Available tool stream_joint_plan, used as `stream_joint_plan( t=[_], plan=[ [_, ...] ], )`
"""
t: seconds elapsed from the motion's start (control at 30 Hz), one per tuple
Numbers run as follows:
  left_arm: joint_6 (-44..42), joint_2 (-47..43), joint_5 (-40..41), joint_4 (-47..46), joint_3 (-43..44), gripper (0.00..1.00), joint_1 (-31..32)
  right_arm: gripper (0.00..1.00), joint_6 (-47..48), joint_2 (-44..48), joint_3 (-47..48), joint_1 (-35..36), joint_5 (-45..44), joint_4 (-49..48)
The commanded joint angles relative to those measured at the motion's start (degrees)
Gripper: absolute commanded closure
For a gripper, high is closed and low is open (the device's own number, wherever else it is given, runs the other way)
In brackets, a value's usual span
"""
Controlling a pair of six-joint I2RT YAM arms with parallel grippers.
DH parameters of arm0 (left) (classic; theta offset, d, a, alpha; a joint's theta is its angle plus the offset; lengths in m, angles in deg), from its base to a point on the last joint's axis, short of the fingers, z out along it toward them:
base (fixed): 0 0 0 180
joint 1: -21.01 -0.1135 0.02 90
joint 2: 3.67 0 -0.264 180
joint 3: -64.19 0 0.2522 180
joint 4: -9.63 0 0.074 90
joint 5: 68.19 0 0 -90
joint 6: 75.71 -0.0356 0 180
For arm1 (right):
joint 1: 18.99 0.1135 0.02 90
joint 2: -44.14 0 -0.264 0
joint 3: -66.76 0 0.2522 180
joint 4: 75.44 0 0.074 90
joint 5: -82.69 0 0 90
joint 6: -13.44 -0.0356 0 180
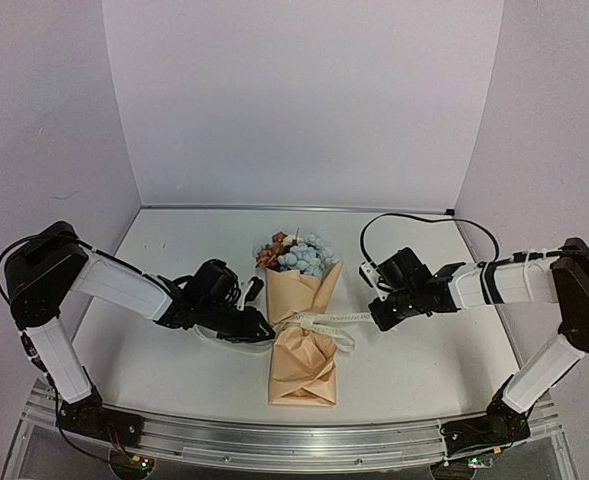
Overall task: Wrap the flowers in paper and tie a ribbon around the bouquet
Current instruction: Tie the half-tied ribbon around the folded bouquet.
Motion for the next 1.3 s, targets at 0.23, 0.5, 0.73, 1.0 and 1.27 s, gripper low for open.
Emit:
stream_joint_plan(
  t=[0.23, 0.5, 0.73, 1.0, 1.27],
  plan=[
    [-1.3, -4.1, 3.7, -0.9, 2.4, 1.00, 0.1, 1.00, 0.6, 1.9, 2.7, 0.0, -0.1, 1.8],
    [-9.0, -10.8, 14.1, 6.1, 4.7, 1.00, -0.2, 1.00, 4.1, -1.9, 10.1, -0.3, -0.6, 4.6],
    [-12.0, -8.4, 13.1, 6.8, 8.4, 1.00, -1.8, 0.91, 3.0, -6.1, 17.4, -0.8, 3.1, 9.5],
    [-12.8, -7.6, 10.6, 7.9, 9.7, 1.00, -2.1, 0.44, 1.5, 1.6, 13.3, -0.5, 18.6, 13.3],
    [-12.2, -7.5, 9.5, 7.8, 9.2, 1.00, -2.1, 0.38, 7.1, 4.1, 8.1, 3.8, 30.8, 10.1]
  ],
)
